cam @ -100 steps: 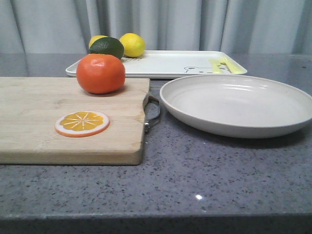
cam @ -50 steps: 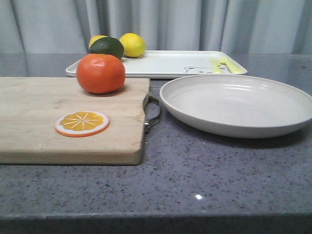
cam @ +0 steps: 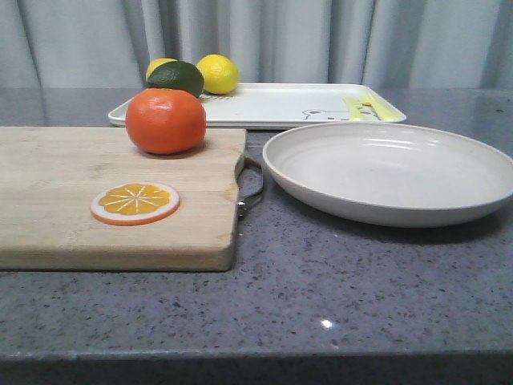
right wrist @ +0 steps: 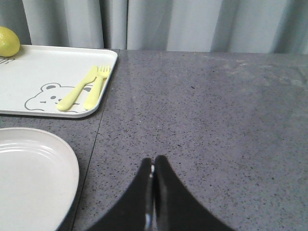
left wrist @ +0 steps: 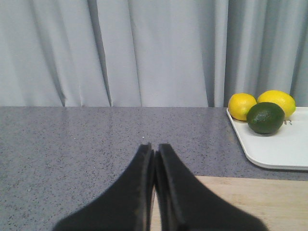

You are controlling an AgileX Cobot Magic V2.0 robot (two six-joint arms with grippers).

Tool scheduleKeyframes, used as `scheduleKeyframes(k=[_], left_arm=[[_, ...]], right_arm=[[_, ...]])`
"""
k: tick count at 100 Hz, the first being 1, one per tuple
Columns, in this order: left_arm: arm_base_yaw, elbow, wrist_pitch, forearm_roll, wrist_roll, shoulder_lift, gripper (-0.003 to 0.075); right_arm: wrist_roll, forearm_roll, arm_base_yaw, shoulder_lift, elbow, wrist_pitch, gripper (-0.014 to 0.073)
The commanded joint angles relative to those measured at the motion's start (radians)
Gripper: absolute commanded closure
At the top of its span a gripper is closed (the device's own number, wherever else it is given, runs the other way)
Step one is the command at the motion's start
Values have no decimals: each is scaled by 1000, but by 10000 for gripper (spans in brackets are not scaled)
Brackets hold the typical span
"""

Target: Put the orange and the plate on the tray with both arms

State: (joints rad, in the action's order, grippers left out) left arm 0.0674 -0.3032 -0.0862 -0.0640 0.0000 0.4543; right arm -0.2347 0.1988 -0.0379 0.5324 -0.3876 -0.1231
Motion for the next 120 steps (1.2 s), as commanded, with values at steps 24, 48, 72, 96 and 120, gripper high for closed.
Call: scheduleKeyframes(k=[24, 48, 72, 96, 120], left_arm=[[3, -36, -96, 0, 0, 12, 618], [3, -41, -96, 0, 0, 12, 235], [1, -148, 29, 0, 0, 83, 158], [-82, -308, 116, -2, 0, 234, 83], [-241, -475, 200, -5, 0, 427, 58]], right_arm=[[3, 15, 7, 9, -36, 97, 661], [3, 15, 7, 9, -36, 100, 661], [3, 15, 7, 9, -36, 100, 661], [3, 15, 7, 9, -36, 100, 661], [3, 15, 7, 9, -36, 100, 661]])
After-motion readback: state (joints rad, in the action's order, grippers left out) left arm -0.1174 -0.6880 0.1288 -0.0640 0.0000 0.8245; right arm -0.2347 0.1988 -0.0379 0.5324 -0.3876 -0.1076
